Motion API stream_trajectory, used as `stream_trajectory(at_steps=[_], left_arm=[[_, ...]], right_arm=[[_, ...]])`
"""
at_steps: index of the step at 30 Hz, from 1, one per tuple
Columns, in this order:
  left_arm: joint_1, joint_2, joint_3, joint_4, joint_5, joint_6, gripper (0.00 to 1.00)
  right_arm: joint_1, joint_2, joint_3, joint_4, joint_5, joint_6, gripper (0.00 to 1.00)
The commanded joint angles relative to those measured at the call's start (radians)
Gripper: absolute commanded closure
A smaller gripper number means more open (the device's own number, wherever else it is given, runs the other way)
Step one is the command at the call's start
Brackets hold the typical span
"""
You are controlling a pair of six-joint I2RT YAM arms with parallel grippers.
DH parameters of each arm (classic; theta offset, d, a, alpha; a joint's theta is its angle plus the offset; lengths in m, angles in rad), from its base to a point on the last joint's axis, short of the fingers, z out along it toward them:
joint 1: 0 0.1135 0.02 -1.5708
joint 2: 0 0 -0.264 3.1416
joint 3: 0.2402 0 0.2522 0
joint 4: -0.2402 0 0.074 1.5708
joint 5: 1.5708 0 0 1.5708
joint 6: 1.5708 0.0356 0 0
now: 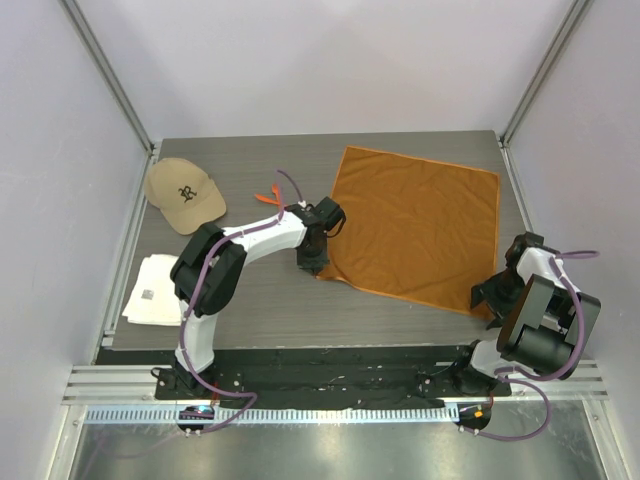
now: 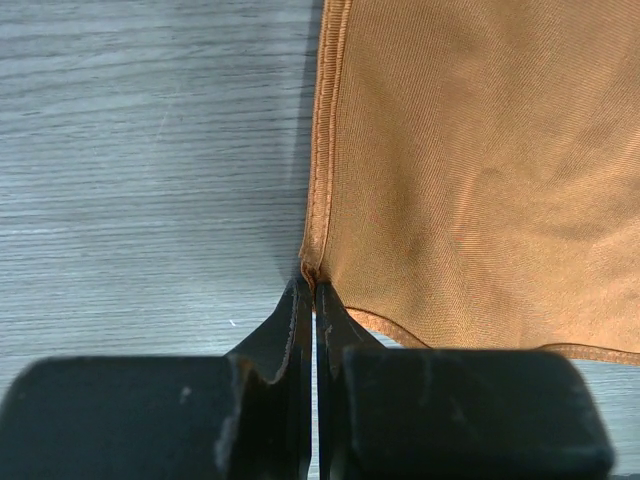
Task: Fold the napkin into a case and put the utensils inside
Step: Pick up the flattened napkin from the center of the board.
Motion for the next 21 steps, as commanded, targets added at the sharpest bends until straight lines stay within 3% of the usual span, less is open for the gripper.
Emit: stream_trajectory(at_steps=[1,14,21], left_arm=[[-0.002,-0.064,0.018,0.034,0.016,0.034,1.00],[0.001,-0.061,-0.008,0.054,0.065,0.054,1.00],[0.024,-0.061,-0.010,0.051,0.073,0.055,1.00]], right_arm=[[-0.025,-0.048,0.013,-0.008,0.051,0.033,0.32],[-0.054,-0.071,-0.012,-0.038,0.107,0.077,0.35],[-0.054,-0.010,-0.074,0.053,0.090,0.102,0.36]])
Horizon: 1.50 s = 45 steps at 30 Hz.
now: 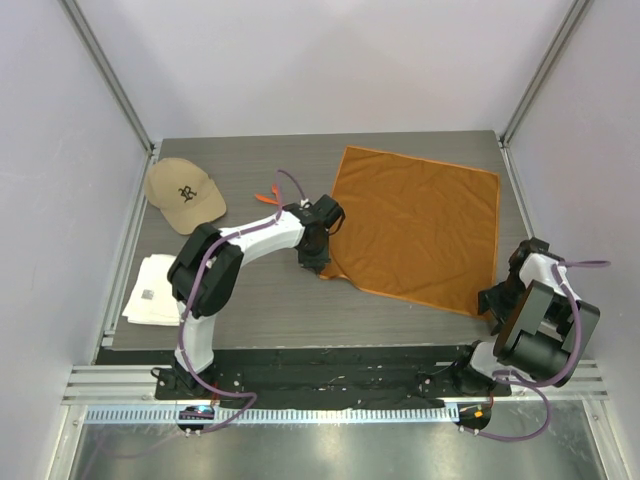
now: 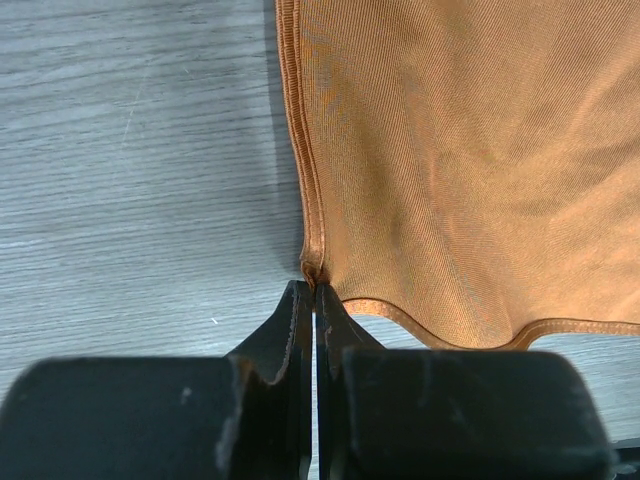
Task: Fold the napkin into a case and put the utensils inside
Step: Pick up the flattened napkin from the center of the board.
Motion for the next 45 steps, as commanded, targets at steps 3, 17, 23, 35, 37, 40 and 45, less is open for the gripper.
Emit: stream_trajectory(at_steps=[3,17,23,35,37,40,45], left_arm=[[0.015,-0.046,-0.005,0.019,0.021,0.012,1.00],[0.012,-0.203,-0.078,0.012,0.001,0.033,1.00],[0.008,-0.289,-0.126,0.012,-0.016,0.039,1.00],[-0.004,-0.338,-0.153,0.015,0.055,0.058,1.00],[-0.006,-0.362,-0.164,0.015,0.058,0.067,1.00],[-0.009,-0.387,-0.167,0.003,0.056,0.082,1.00],[-0.014,-0.448,-0.179,-0.008,0.070,0.088,1.00]], right_arm=[[-0.004,0.037,-0.062,0.115,0.032,0.037,0.38],[0.005,-0.139,-0.068,0.226,-0.100,-0.012,0.99],[0.036,-0.207,0.050,0.034,-0.016,-0.013,0.99],[0.040,-0.305,0.147,-0.188,0.069,-0.059,0.99],[0.040,-0.325,0.165,-0.224,0.077,-0.065,0.99],[0.040,-0.345,0.187,-0.274,0.078,-0.093,0.99],[0.040,-0.391,0.227,-0.327,0.072,-0.125,0.99]])
